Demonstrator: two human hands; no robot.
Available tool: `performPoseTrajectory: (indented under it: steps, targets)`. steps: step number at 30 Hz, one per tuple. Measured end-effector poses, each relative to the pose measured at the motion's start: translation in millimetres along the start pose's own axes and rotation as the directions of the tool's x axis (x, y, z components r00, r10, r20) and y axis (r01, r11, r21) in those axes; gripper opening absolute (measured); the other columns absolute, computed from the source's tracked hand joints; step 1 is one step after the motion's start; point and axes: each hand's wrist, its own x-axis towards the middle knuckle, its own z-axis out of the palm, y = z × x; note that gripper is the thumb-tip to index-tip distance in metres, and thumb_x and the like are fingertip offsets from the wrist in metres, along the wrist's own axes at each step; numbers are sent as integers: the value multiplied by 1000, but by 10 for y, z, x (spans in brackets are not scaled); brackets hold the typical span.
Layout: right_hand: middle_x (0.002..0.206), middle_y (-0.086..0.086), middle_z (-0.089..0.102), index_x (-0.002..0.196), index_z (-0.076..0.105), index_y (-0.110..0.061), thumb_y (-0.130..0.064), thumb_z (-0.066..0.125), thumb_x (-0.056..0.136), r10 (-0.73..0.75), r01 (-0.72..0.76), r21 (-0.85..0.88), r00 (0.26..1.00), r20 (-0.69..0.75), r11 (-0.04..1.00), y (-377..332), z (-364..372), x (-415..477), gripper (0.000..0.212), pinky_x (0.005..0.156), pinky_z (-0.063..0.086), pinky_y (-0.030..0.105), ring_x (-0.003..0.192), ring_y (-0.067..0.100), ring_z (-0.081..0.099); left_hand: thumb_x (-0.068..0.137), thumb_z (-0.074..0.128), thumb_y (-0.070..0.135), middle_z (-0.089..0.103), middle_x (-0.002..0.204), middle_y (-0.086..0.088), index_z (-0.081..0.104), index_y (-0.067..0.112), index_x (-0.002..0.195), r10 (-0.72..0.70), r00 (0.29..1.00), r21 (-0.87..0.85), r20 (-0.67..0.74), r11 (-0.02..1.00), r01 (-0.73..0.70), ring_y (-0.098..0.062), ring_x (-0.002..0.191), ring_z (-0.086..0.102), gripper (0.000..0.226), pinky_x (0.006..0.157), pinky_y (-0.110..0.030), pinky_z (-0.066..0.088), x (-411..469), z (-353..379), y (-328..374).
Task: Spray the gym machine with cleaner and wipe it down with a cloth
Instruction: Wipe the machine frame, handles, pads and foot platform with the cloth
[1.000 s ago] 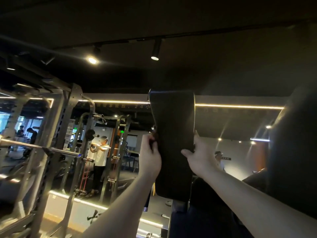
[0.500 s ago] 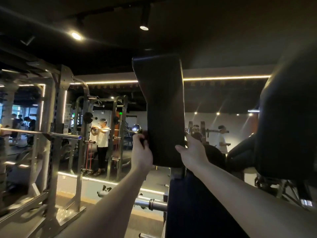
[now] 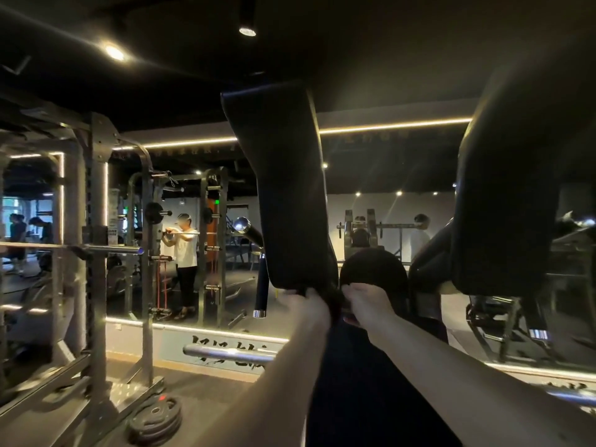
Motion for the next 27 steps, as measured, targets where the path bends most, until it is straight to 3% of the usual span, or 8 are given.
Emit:
performPoseTrajectory:
  steps: [3,5,9,13,15,17,23,27]
  targets:
    - [98,12,69,99,66,-15,-27,49,108,88,-75,146,993,-83,986,-119,-262,-137,23,77,55,36,91,25,68,106,53,17,57,114,-1,35,25,130,37,956,68,292,996,-59,-12,96,61,31,68,-23,52,-386,340,5]
    - [101,15,68,99,62,-15,-30,50,108,169,-143,282,983,-70,949,-226,-496,-243,21,83,59,44,96,30,68,106,54,20,59,115,-2,39,26,132,97,914,124,394,980,-157,-14,97,62,31,67,-25,53,-499,441,72]
    - [113,15,71,108,62,-15,-23,59,104,222,-235,291,972,78,927,-237,-889,-553,10,96,57,51,108,32,68,103,60,23,61,124,-11,43,20,134,108,908,237,405,947,-218,-24,110,63,35,96,-46,56,-640,278,153]
    - [116,12,73,121,62,-11,-12,66,99,203,-241,209,961,188,948,-215,-1121,-945,22,74,61,38,103,26,71,100,64,24,63,122,-8,48,24,125,55,892,281,450,939,-200,-27,115,63,30,105,-53,52,-860,-36,162]
    - [115,10,74,119,64,-10,-12,71,96,194,-245,229,955,224,942,-168,-1183,-1111,25,72,60,34,103,23,71,96,68,26,64,122,-10,52,25,122,42,864,297,502,930,-218,-27,114,64,30,104,-53,52,-1039,-157,165]
    - [116,9,75,120,66,-9,-13,77,91,185,-235,204,954,235,950,-85,-1235,-1233,31,81,61,36,109,24,71,88,73,29,65,122,-12,55,28,113,64,845,314,532,911,-266,-28,111,65,31,101,-54,54,-1225,-250,144]
    - [110,8,74,118,72,-10,-2,78,86,260,-230,-150,939,226,962,294,-1356,-1692,33,88,60,38,103,23,70,96,70,22,63,116,-6,51,24,122,56,830,438,556,829,-349,-27,109,65,33,98,-50,56,-1823,-665,-51]
    - [112,9,71,121,69,-11,-1,69,95,282,-253,-136,916,285,958,705,-1336,-1948,28,81,61,34,101,20,69,98,69,19,63,107,-12,48,16,117,14,894,560,448,775,-293,-31,94,68,28,71,-47,63,-2028,-1046,-426]
